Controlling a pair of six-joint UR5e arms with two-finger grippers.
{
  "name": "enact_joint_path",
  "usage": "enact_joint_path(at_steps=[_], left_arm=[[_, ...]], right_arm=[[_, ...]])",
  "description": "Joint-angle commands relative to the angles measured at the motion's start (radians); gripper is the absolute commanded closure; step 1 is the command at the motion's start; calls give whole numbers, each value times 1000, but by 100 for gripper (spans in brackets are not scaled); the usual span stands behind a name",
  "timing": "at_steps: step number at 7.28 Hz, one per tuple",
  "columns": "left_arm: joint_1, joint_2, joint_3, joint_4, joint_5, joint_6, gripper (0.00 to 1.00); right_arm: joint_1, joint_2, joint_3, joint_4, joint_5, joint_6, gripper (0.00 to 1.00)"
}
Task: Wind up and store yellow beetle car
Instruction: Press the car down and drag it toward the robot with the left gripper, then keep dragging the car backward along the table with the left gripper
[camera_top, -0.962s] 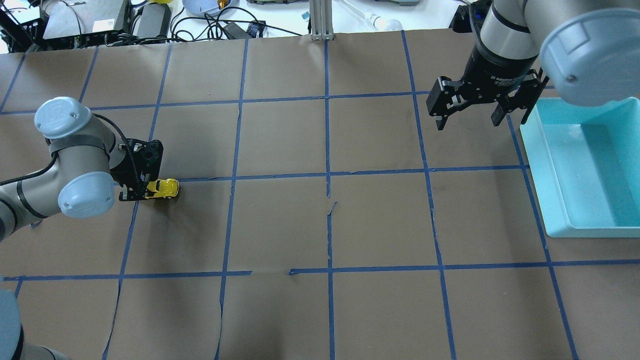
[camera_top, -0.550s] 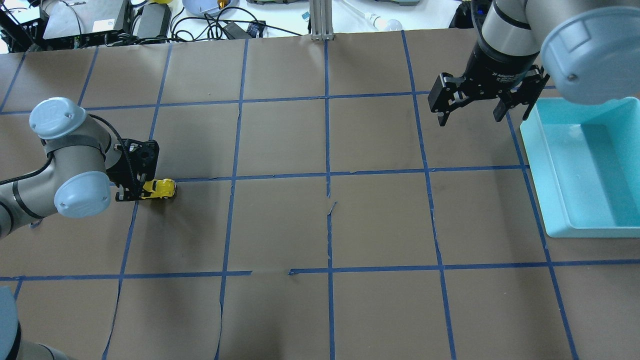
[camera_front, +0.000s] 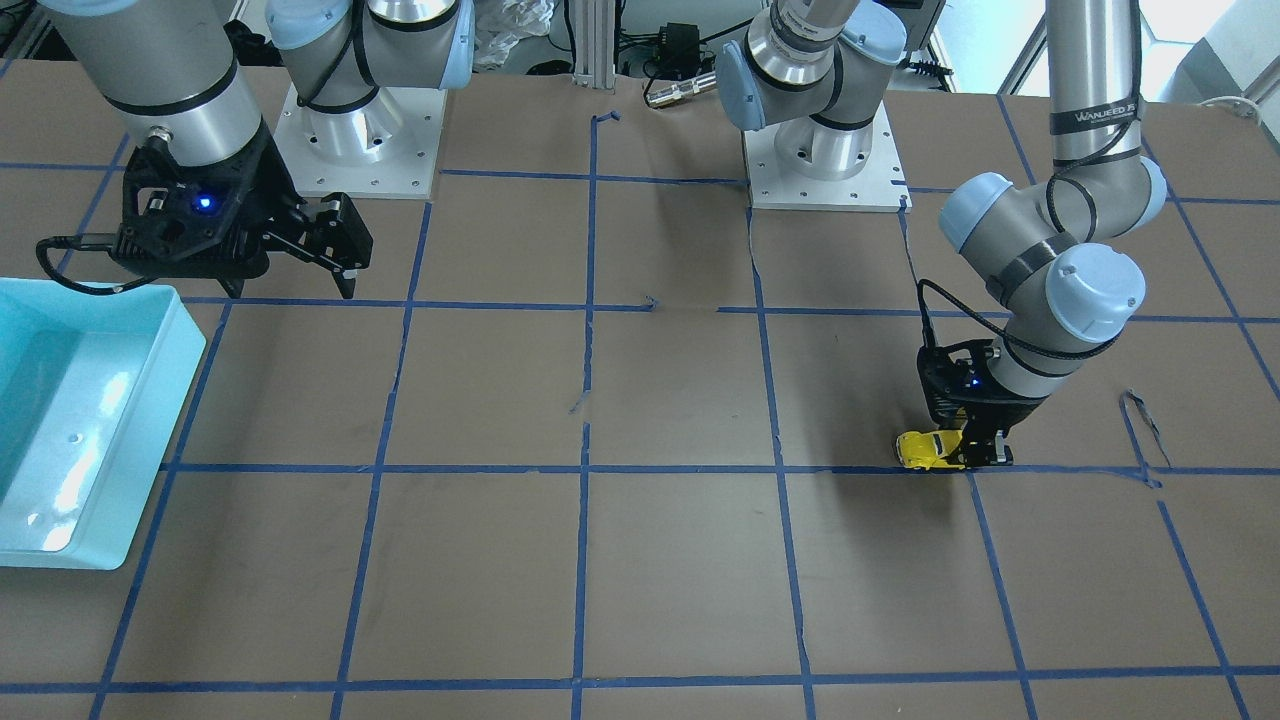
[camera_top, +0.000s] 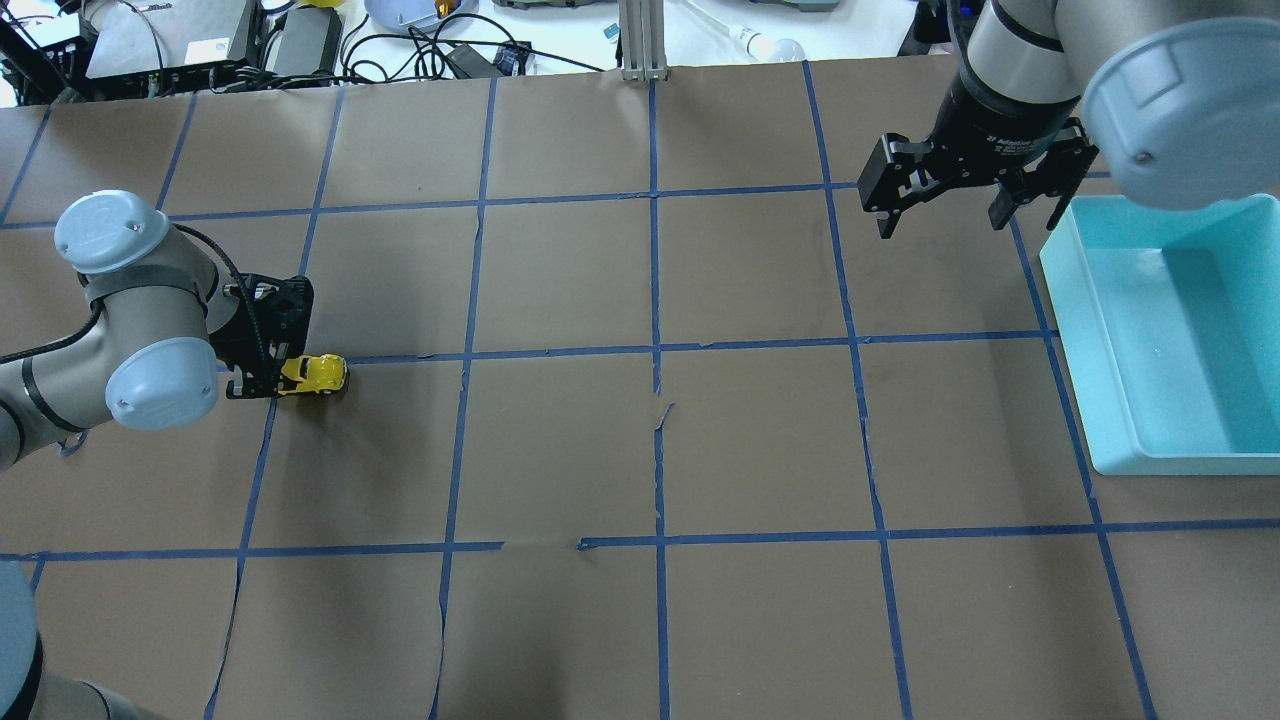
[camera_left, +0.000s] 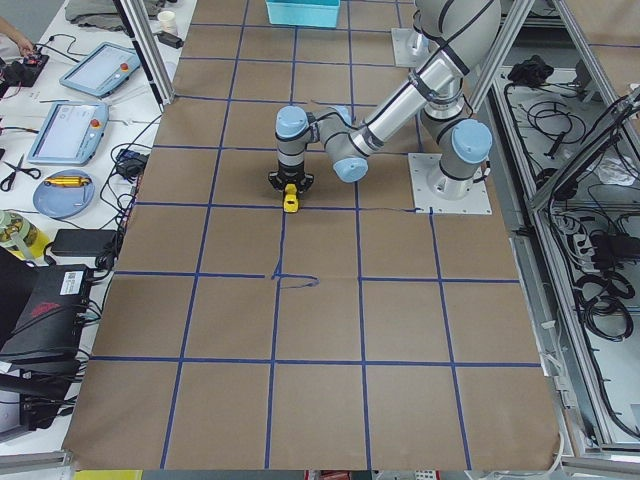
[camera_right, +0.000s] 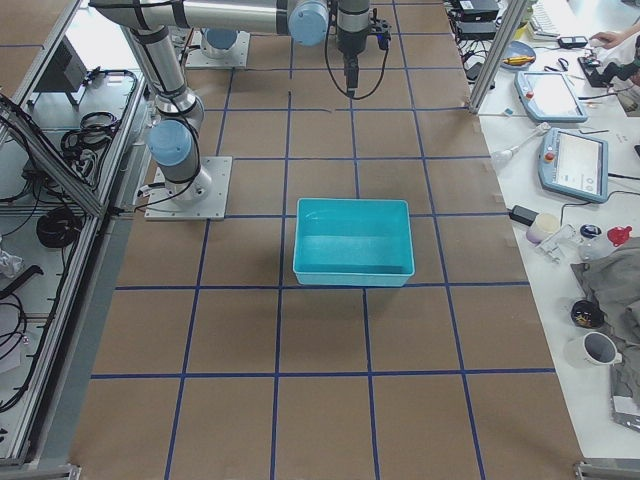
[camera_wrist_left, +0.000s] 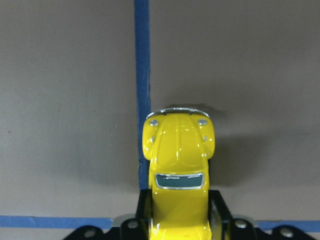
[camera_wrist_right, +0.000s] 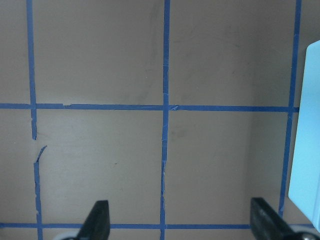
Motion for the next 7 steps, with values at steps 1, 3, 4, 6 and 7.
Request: enact_joint_path(at_steps=[1,3,4,6,7], left_arm=[[9,-2,3,0,1,3,97],[15,-2,3,0,1,4,97],[19,-2,4,-2,1,24,97],[46,-8,4,-2,-1,40,97],[52,-13,6,0,-1,41,97]], right_arm=[[2,0,7,3,-1,0,0],[2,0,11,0,4,0,0],[2,0,13,2,4,0,0],[2,0,13,3,4,0,0],[0,1,13,6,2,0,0]])
